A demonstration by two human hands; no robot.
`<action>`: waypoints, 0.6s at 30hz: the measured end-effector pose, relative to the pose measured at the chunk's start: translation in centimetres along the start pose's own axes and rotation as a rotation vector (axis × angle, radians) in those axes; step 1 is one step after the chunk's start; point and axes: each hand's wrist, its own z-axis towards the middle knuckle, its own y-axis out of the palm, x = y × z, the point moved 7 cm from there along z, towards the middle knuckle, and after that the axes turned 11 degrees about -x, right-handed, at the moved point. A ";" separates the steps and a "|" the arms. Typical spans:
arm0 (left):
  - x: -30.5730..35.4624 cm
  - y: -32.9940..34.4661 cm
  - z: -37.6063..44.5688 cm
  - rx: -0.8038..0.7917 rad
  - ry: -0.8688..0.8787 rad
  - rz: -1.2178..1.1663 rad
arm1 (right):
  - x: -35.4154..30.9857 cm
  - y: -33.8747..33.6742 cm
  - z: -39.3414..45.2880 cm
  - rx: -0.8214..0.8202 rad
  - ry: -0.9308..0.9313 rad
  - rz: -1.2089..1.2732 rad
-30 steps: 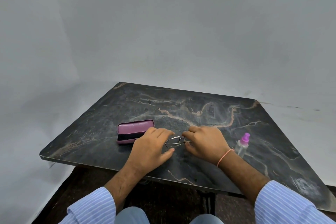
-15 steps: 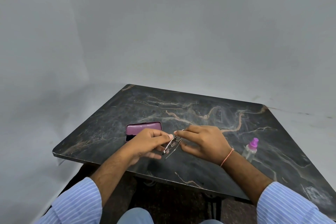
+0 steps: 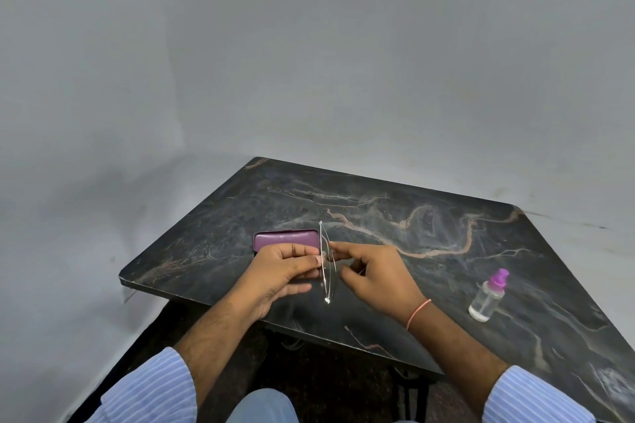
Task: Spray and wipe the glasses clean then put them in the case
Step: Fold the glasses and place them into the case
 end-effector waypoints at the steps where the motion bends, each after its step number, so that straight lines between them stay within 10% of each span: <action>1: 0.0 -0.2 -0.1 0.035 0.013 -0.005 | 0.0 0.4 0.2 -0.024 0.037 0.084; 18: 2.9 -3.9 -1.7 0.183 0.339 0.299 | -0.3 1.7 4.0 -0.061 0.248 0.656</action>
